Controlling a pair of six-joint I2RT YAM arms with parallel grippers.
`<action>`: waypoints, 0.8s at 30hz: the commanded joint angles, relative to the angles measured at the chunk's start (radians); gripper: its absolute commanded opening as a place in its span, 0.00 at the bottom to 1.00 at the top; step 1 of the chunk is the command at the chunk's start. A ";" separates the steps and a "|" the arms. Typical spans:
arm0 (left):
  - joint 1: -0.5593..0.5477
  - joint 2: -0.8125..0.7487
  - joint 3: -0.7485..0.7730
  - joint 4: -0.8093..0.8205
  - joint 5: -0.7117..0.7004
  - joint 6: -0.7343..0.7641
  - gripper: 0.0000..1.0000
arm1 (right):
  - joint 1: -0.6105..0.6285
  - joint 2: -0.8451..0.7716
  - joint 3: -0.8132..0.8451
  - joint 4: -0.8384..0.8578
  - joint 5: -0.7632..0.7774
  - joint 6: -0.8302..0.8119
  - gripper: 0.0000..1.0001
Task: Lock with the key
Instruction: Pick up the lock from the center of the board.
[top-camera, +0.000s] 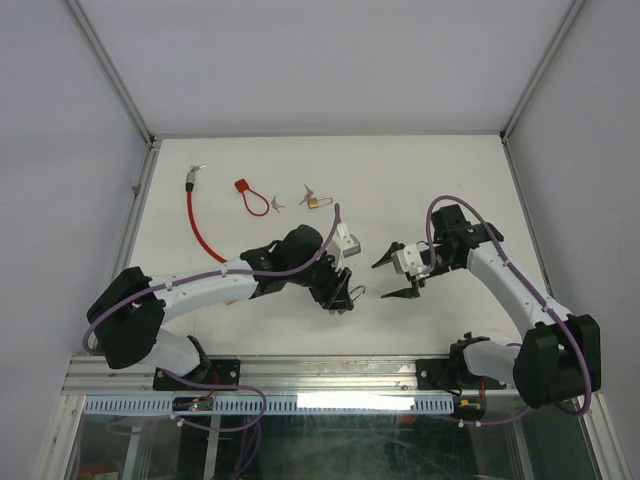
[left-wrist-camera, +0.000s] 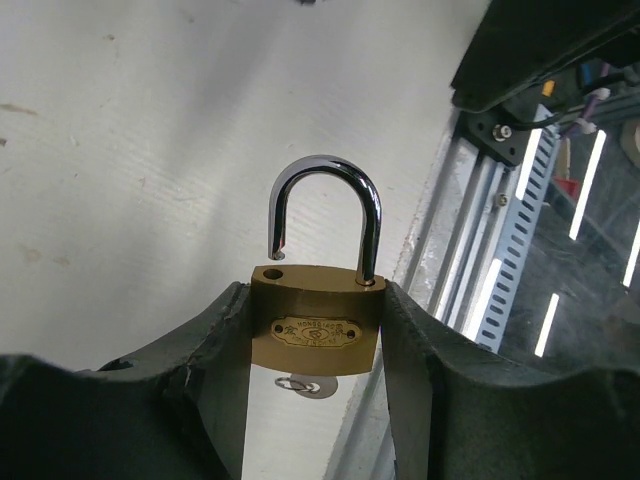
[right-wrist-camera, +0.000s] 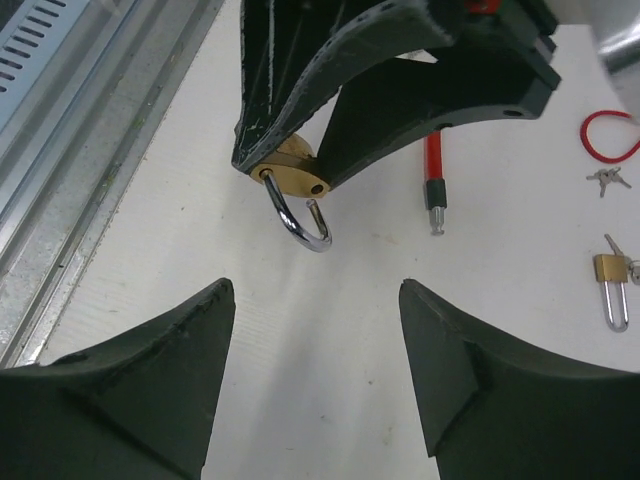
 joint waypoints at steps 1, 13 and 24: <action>0.022 -0.020 0.000 0.174 0.247 0.055 0.11 | 0.004 0.003 -0.014 -0.086 -0.067 -0.235 0.69; 0.038 0.069 0.034 0.236 0.392 0.046 0.10 | 0.055 0.011 -0.026 -0.072 -0.092 -0.245 0.55; 0.087 0.056 0.012 0.267 0.420 0.021 0.09 | 0.082 0.037 -0.013 -0.136 -0.070 -0.310 0.50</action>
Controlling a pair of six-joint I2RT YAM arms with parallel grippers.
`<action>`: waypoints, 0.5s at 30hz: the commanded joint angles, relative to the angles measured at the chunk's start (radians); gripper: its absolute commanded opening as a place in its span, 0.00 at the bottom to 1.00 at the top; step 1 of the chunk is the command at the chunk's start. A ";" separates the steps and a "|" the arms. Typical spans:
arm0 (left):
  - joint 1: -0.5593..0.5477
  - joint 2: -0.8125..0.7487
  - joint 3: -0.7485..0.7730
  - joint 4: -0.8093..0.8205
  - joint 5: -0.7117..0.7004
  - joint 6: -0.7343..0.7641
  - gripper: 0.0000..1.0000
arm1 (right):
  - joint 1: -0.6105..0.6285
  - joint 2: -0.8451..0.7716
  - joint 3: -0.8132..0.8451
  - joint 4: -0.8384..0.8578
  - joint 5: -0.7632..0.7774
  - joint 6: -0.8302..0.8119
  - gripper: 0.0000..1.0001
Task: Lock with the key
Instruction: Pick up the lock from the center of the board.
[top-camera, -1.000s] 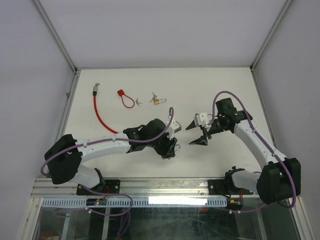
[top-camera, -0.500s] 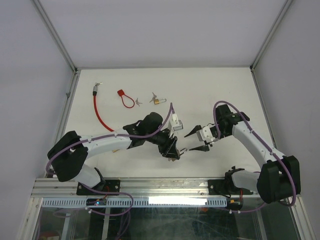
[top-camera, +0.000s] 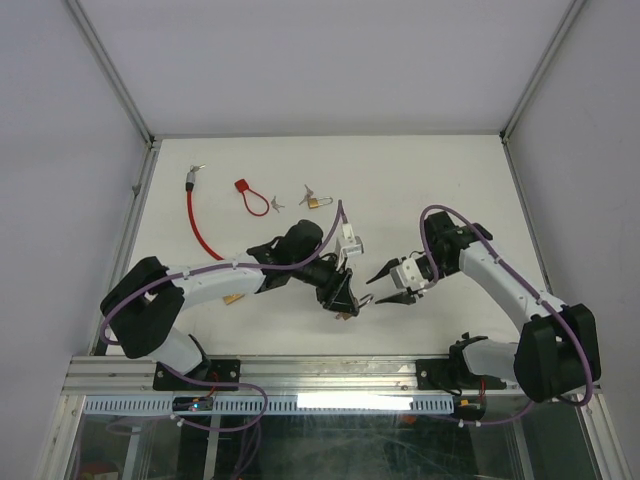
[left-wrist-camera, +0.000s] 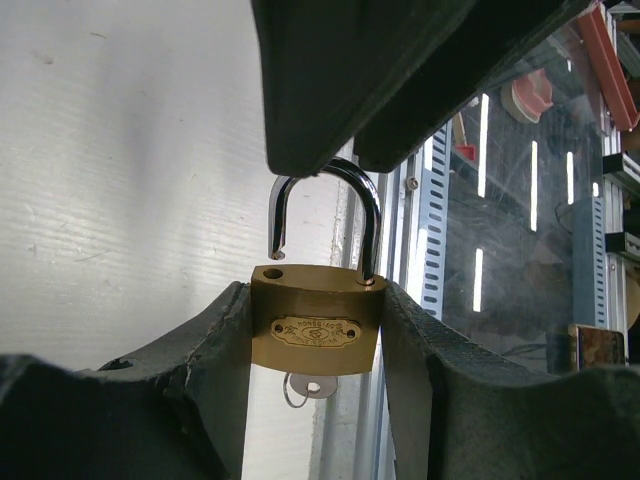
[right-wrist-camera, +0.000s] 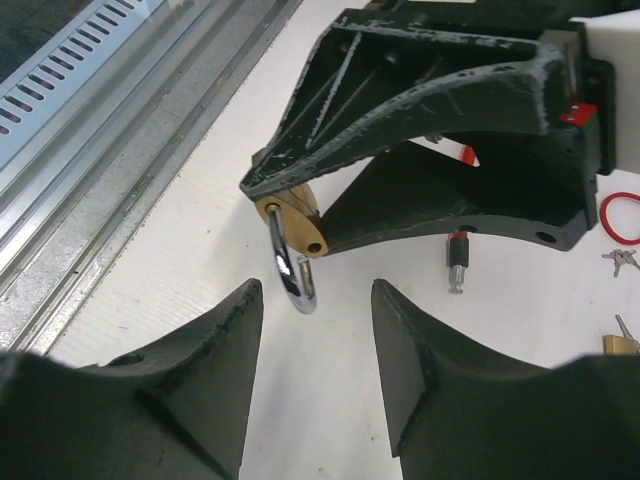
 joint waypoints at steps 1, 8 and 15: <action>0.029 -0.038 0.012 0.117 0.077 -0.005 0.09 | 0.009 0.003 0.010 -0.040 -0.028 -0.054 0.49; 0.036 -0.037 0.007 0.157 0.113 -0.026 0.09 | 0.029 0.023 0.007 -0.015 -0.033 -0.037 0.43; 0.035 -0.035 -0.004 0.186 0.142 -0.041 0.09 | 0.037 0.025 0.000 0.034 -0.033 0.020 0.38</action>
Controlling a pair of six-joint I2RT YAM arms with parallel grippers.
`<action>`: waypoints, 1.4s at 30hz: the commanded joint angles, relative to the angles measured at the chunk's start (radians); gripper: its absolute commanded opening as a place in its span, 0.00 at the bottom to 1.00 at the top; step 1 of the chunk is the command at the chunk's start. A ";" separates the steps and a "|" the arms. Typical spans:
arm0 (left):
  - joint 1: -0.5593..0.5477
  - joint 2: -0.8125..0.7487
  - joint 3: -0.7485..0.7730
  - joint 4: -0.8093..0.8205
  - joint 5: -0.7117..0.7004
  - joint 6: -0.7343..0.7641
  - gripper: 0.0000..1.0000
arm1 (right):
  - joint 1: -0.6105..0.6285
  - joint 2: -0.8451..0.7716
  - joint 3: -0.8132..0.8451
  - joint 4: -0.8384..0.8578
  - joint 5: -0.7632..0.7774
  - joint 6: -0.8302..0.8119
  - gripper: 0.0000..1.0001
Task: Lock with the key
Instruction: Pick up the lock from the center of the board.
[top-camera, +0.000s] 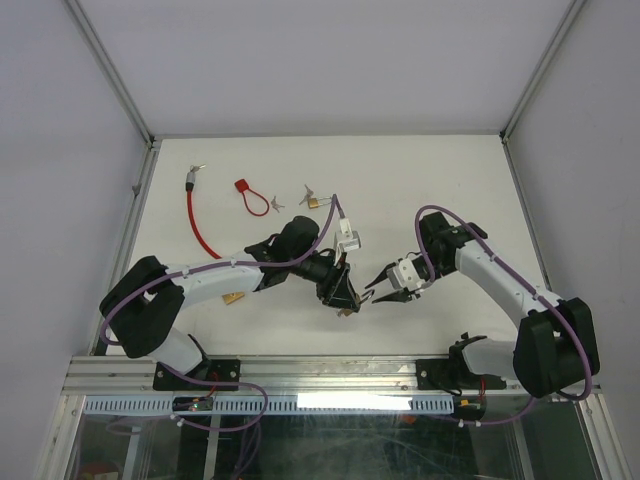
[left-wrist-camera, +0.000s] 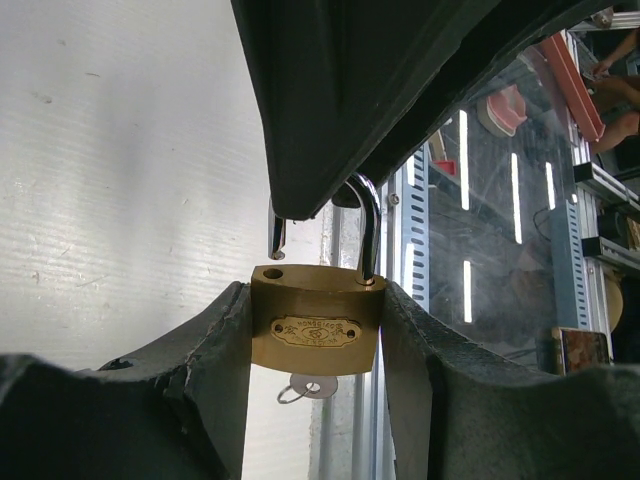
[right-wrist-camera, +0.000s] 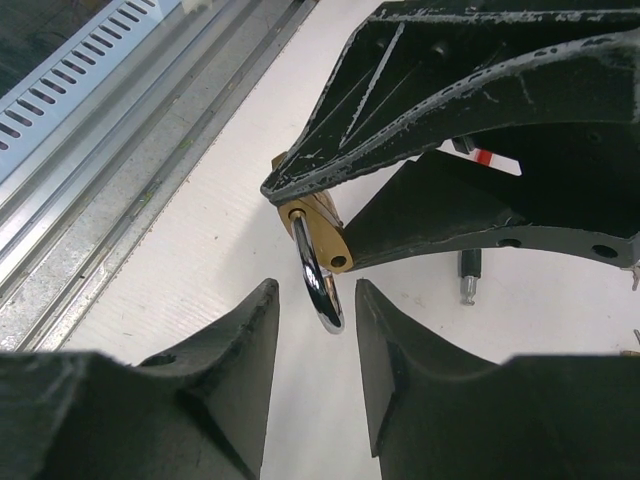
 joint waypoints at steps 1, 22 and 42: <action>0.003 -0.034 0.000 0.110 0.071 -0.010 0.09 | 0.009 -0.003 0.002 0.033 -0.033 0.026 0.38; 0.013 -0.025 -0.007 0.139 0.082 -0.037 0.11 | 0.017 -0.008 0.023 -0.007 -0.065 0.015 0.00; 0.070 -0.327 -0.204 0.291 -0.275 -0.092 0.68 | -0.034 -0.025 0.139 0.077 -0.082 0.508 0.00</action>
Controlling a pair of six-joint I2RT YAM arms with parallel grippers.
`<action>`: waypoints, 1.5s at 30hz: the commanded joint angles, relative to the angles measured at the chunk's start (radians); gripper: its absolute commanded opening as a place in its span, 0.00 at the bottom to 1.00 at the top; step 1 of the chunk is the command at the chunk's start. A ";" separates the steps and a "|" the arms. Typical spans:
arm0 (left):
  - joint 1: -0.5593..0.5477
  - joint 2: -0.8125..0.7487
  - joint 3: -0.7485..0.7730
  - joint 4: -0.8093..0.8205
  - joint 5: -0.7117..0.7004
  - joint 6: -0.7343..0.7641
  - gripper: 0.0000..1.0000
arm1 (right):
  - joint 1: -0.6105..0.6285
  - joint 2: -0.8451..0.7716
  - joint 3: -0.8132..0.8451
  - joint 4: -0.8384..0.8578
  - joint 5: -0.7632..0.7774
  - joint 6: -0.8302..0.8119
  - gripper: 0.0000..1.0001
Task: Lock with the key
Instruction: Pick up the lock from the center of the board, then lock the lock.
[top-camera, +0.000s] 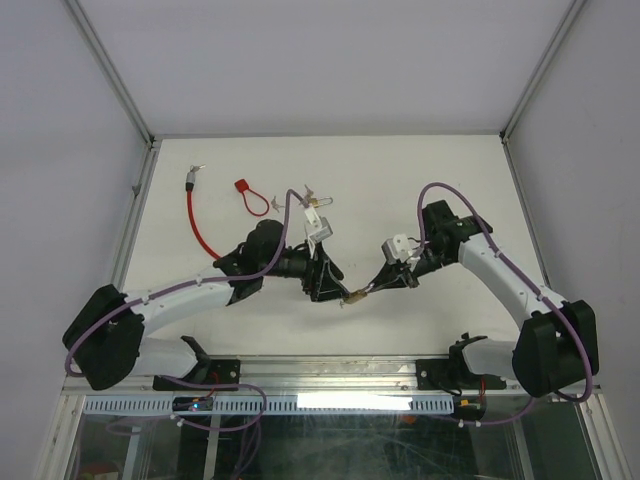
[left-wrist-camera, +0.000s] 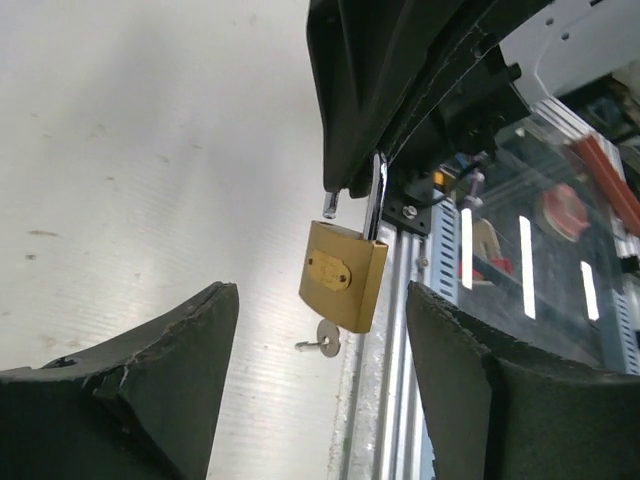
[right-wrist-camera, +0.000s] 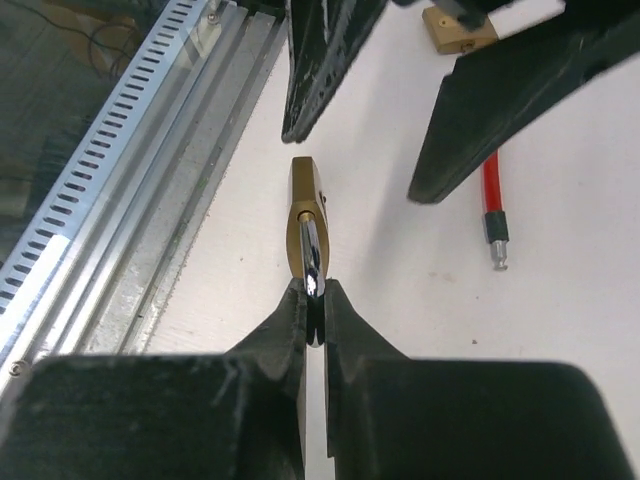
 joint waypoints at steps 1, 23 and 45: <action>0.011 -0.155 -0.080 0.156 -0.208 0.005 0.70 | -0.016 -0.029 0.061 0.082 -0.072 0.215 0.00; -0.179 -0.232 -0.545 1.047 -0.508 0.186 0.93 | -0.038 -0.035 0.061 0.300 -0.099 0.622 0.00; -0.184 0.142 -0.378 1.138 -0.436 0.099 0.46 | -0.036 -0.036 0.050 0.296 -0.127 0.608 0.00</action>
